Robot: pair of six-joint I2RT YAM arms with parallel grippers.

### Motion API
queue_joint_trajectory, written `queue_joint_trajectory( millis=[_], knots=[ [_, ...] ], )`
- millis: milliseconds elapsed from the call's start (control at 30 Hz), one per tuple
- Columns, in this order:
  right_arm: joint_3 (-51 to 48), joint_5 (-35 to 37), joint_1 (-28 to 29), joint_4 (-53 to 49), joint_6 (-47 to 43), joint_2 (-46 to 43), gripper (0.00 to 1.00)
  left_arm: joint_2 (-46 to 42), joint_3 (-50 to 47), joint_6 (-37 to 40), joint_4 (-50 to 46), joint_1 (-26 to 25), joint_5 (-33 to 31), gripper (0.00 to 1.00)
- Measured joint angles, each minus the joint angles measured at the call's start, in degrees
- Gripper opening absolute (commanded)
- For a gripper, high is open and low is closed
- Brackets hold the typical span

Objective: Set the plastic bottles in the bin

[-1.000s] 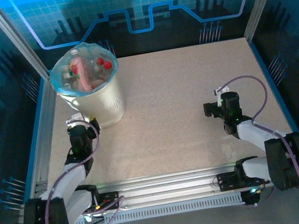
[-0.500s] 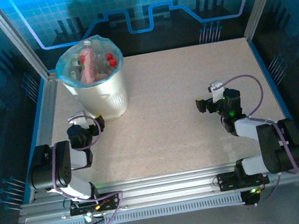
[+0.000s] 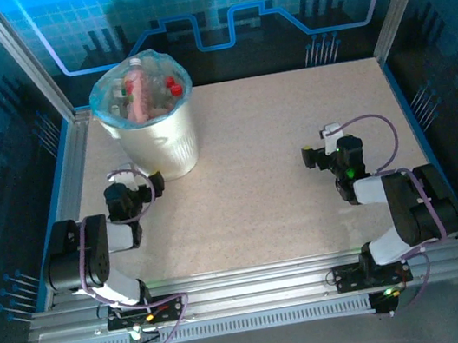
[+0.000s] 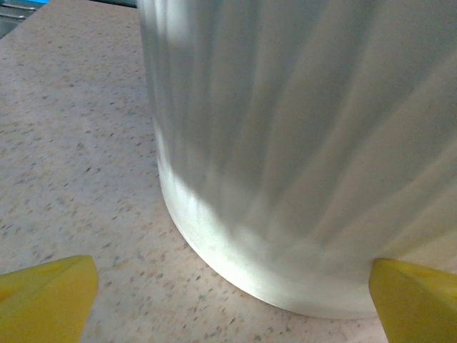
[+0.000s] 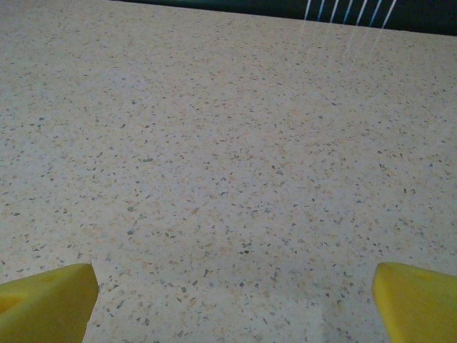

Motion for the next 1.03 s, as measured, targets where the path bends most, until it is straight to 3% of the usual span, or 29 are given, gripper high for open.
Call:
queue_joint_trajectory(
  millis=[1033],
  knots=[
    [0.07,0.59,0.00,-0.02,0.04,0.00,1.00,-0.22,2.27,2.05,-4.20,-2.23,0.09,0.99]
  ],
)
